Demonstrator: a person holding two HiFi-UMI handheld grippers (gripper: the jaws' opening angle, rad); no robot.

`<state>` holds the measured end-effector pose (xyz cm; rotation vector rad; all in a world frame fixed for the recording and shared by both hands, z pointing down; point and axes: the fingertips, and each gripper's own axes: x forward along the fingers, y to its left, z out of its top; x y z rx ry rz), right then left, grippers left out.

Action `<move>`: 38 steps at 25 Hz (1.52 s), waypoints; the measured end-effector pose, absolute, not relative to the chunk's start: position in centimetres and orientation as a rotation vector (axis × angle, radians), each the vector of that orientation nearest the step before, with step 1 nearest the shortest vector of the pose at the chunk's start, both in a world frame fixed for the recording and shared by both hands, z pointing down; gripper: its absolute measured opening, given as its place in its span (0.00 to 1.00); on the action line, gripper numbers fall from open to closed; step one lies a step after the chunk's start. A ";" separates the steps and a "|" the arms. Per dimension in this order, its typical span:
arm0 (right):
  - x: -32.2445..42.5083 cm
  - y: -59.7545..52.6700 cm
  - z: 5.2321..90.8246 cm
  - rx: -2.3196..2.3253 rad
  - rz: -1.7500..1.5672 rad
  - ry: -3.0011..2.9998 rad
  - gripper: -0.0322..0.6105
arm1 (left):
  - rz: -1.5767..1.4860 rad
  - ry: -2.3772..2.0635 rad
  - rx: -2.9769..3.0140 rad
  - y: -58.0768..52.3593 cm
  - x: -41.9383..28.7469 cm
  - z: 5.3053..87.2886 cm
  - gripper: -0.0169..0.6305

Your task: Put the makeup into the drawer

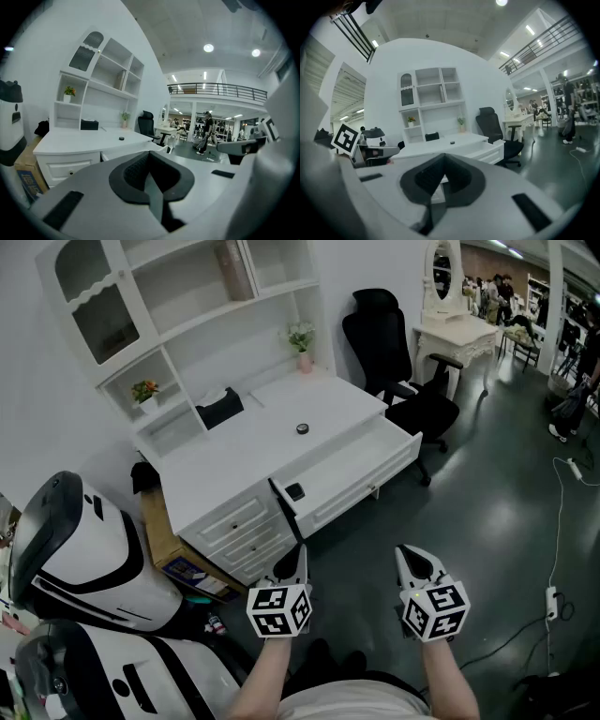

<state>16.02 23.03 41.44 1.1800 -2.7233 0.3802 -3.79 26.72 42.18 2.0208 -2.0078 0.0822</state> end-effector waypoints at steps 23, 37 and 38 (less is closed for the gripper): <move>13.4 22.7 43.4 1.013 0.524 -2.793 0.05 | 0.084 -2.079 1.896 26.6 -7.0 43.4 0.15; 7.3 14.1 45.2 0.972 0.607 -2.746 0.05 | 0.075 -2.012 1.844 16.7 -13.0 46.6 0.31; 6.5 13.4 45.2 0.961 0.605 -2.743 0.05 | 0.080 -2.010 1.846 15.9 -13.5 46.6 0.32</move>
